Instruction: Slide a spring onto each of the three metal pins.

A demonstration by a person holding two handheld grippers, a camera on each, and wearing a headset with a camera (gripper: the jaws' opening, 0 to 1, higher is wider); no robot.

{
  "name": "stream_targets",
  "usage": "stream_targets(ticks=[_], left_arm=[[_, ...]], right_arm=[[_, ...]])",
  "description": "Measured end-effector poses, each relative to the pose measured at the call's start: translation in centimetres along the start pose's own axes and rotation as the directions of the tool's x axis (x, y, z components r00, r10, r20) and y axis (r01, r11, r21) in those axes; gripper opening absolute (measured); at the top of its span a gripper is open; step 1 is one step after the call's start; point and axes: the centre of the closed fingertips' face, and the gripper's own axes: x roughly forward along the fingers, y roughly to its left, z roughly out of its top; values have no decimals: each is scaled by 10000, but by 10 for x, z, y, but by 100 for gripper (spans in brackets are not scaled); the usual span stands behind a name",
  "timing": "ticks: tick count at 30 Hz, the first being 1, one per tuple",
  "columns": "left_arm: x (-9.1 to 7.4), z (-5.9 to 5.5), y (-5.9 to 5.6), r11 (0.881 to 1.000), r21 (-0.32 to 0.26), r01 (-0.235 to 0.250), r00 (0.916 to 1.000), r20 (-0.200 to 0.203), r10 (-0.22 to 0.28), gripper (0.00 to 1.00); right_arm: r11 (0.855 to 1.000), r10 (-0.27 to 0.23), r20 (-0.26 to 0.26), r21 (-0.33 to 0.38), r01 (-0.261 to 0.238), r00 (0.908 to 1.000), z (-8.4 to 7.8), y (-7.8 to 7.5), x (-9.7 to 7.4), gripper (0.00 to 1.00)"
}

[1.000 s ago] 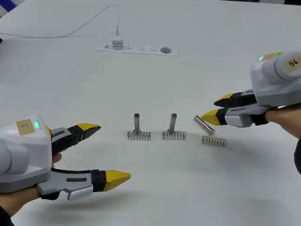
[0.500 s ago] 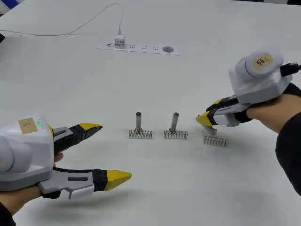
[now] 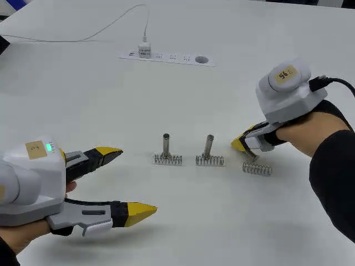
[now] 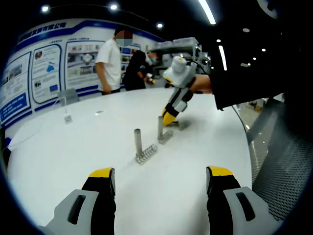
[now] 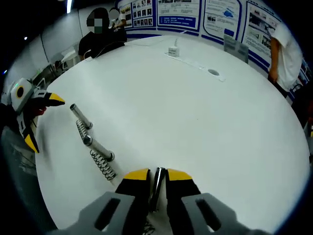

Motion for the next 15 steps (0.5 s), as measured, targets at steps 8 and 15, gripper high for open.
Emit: stream_targets(ticks=[8, 15], left_arm=[[0, -1, -1, 10000, -13, 21, 10000, -3, -21, 77], [0, -2, -1, 10000, -31, 30, 10000, -29, -30, 77]], right_arm=[[9999, -87, -503, 58, 90, 9987, 0, -2, 2, 11], [9999, -166, -889, -36, 164, 9959, -2, 0, 2, 10]])
